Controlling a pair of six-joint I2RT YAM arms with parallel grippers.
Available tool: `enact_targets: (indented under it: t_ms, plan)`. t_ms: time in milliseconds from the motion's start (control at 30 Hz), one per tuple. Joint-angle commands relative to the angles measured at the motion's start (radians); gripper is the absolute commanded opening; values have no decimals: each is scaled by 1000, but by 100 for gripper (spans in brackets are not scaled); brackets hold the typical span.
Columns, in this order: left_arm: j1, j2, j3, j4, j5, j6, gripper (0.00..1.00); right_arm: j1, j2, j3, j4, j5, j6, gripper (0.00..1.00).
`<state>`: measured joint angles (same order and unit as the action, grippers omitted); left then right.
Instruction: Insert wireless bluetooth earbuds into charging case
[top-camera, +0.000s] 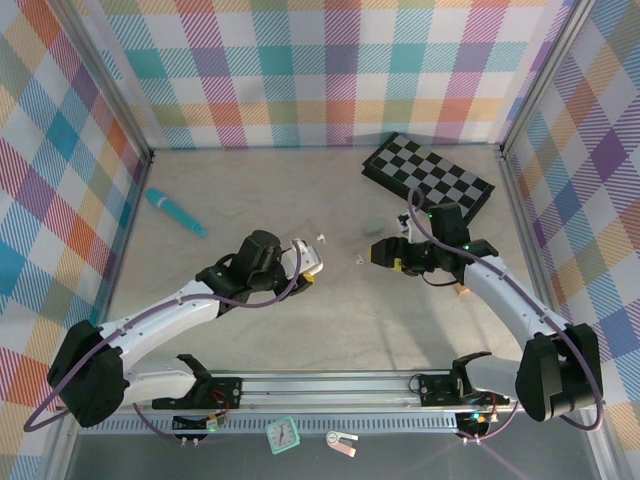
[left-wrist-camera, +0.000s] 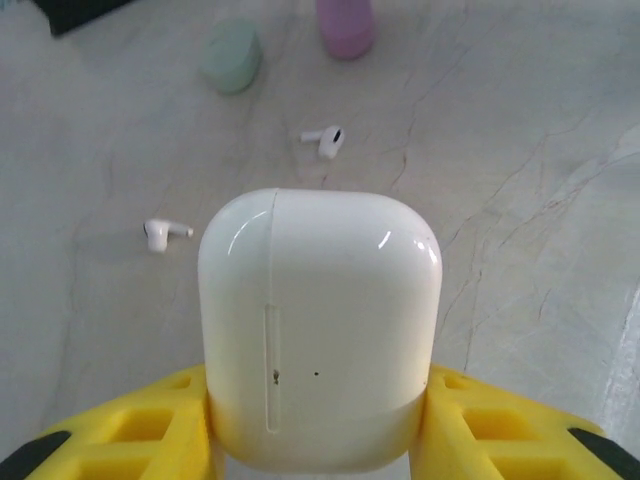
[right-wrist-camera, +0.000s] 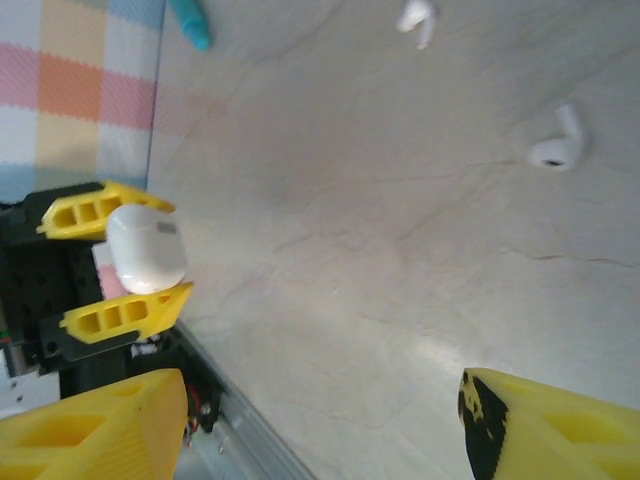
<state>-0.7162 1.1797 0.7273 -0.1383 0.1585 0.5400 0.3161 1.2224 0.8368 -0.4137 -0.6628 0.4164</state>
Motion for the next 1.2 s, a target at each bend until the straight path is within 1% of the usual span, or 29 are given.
enact_targets:
  t_ms: [0,167,333,500,733,900,1000,1067,1100,1167]
  plan:
    - [-35,-37,-22,76,36,83,42,69,32,79,-14,-48,-26,72]
    - [-62,-40,-22,77,28,127,42,166,105,154,-13,-24,-17,71]
    - [-75,-58,-32,95,19,135,42,232,181,209,0,-24,-3,69]
    - [-79,-68,-37,89,10,138,42,273,235,238,0,-30,4,62]
    - [-81,-75,-46,86,12,140,43,315,292,270,0,-47,28,48]
    - [-81,-80,-42,82,6,144,43,323,308,284,5,-29,51,30]
    - [-81,-84,-43,89,-8,143,43,324,303,283,10,-27,57,23]
    - [-81,-86,-45,97,-18,132,45,324,290,277,19,-28,53,20]
    - [-80,-90,-47,105,-23,126,48,323,282,274,23,-28,39,20]
    - [-80,-101,-58,131,-27,98,65,324,254,261,30,-9,-5,18]
